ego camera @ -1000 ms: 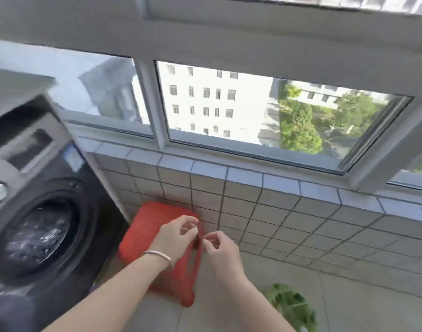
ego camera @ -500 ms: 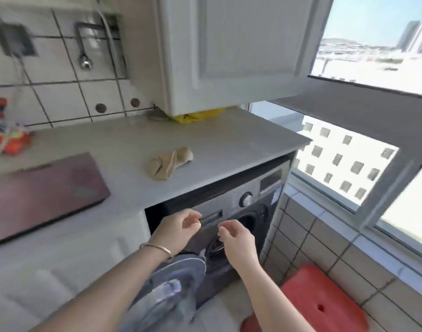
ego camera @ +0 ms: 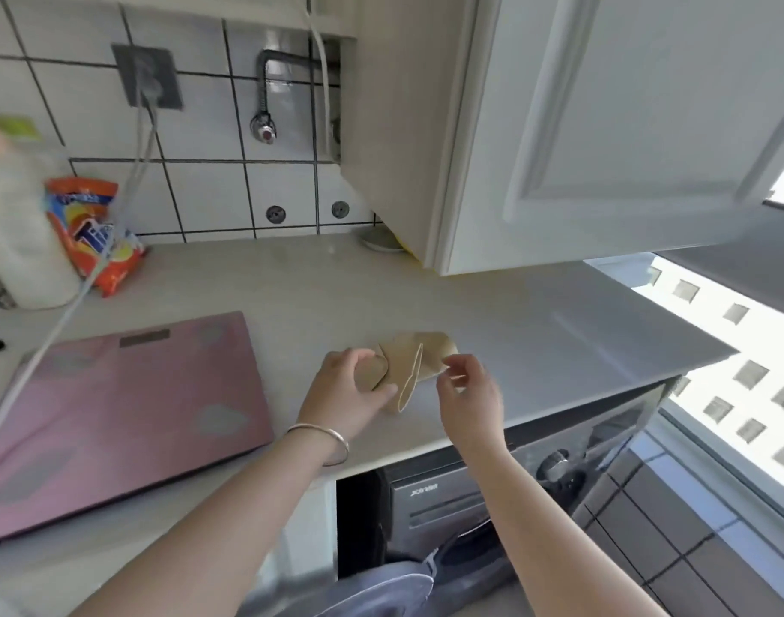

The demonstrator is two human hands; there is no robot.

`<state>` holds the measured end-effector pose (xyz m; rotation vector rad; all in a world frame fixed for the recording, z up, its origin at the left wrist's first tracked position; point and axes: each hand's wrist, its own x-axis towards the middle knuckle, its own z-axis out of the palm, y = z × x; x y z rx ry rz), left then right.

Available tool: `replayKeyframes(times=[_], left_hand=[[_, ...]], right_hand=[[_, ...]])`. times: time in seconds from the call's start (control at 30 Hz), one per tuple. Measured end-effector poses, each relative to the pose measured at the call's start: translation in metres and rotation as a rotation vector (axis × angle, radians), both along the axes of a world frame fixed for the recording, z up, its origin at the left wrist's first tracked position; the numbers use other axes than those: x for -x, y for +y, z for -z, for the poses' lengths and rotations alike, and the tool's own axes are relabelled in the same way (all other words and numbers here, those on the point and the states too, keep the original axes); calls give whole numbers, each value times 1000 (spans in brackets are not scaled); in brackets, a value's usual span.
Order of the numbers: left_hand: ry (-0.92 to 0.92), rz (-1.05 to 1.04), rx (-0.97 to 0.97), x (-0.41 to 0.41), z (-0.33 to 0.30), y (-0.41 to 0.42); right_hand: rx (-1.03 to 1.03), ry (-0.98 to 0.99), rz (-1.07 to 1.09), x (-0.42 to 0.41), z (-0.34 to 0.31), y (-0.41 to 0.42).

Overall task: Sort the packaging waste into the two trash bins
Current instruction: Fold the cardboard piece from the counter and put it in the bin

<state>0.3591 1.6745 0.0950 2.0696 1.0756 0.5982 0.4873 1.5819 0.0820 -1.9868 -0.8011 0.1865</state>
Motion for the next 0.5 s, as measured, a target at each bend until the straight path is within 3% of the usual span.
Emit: replayKeyframes(times=[0.13,0.5], left_hand=[[61,-15,-9,-32,0,17],[384,152,-87,-49,6,39]], right_hand=[[79,-82,86,-33,-2,30],[271,106,42,-49,7,65]])
